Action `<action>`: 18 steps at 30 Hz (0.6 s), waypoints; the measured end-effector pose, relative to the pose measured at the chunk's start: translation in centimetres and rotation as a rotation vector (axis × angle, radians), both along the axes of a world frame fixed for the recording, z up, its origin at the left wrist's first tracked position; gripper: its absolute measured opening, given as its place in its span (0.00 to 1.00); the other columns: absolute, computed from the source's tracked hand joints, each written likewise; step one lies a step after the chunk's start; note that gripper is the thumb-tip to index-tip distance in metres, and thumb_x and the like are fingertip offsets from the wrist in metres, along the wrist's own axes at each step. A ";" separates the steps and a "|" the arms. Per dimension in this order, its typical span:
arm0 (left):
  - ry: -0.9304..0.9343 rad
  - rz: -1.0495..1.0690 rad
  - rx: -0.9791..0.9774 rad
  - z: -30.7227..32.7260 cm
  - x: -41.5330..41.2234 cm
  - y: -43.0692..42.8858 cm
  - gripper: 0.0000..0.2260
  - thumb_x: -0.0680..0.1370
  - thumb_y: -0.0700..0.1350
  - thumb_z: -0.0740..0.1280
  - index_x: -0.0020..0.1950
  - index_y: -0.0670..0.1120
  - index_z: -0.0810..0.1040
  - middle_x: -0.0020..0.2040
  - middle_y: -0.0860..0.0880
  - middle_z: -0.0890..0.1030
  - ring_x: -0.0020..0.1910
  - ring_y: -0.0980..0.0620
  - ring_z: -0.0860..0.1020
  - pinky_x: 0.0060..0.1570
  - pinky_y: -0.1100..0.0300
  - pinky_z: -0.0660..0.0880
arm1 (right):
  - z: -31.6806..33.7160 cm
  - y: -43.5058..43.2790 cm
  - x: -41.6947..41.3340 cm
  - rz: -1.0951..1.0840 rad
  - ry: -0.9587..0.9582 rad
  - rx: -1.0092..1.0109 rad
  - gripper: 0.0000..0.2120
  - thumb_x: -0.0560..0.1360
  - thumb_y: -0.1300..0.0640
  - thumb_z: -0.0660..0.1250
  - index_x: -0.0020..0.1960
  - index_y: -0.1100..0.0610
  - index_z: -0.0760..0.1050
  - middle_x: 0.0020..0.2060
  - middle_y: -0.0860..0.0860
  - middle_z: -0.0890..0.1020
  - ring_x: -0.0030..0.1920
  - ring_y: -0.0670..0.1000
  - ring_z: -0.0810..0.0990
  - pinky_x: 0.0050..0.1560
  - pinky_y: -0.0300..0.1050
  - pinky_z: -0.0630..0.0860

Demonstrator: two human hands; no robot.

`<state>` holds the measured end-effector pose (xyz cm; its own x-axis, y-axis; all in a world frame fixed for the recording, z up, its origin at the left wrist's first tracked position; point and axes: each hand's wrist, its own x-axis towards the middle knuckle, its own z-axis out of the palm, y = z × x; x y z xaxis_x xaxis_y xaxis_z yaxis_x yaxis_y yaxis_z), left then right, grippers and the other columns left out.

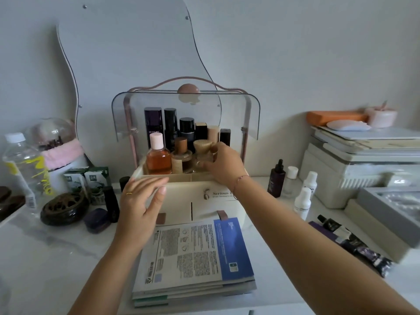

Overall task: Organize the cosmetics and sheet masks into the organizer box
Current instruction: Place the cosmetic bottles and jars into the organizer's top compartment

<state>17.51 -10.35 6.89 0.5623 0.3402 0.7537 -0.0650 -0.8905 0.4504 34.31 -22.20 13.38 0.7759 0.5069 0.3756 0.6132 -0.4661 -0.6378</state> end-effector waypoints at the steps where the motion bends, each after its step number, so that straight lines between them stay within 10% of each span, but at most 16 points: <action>1: 0.012 0.002 0.000 0.0 0.0 0.0 0.15 0.79 0.47 0.59 0.59 0.41 0.80 0.57 0.48 0.81 0.60 0.50 0.75 0.65 0.76 0.53 | 0.0 -0.1 -0.1 -0.002 -0.002 0.006 0.16 0.73 0.57 0.68 0.60 0.57 0.71 0.51 0.52 0.80 0.49 0.52 0.79 0.50 0.46 0.77; 13: 0.056 0.000 0.015 -0.1 0.1 0.1 0.14 0.81 0.47 0.60 0.60 0.41 0.79 0.58 0.48 0.80 0.60 0.47 0.75 0.64 0.78 0.51 | -1.8 -11.0 0.5 -0.294 -0.327 0.374 0.11 0.72 0.55 0.70 0.53 0.56 0.77 0.48 0.50 0.81 0.49 0.51 0.79 0.52 0.49 0.76; 18: 0.035 -0.007 0.030 -0.3 0.2 0.2 0.19 0.80 0.50 0.56 0.59 0.41 0.80 0.57 0.47 0.81 0.59 0.45 0.76 0.65 0.76 0.51 | -6.4 -18.7 4.1 -0.500 -0.091 -0.037 0.19 0.72 0.51 0.70 0.60 0.57 0.74 0.54 0.55 0.79 0.55 0.56 0.75 0.54 0.50 0.73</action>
<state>17.71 -10.13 6.63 0.5904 0.3140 0.7435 -0.0558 -0.9031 0.4257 38.43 -40.91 6.97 0.8921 0.0962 0.4415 0.3617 -0.7378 -0.5699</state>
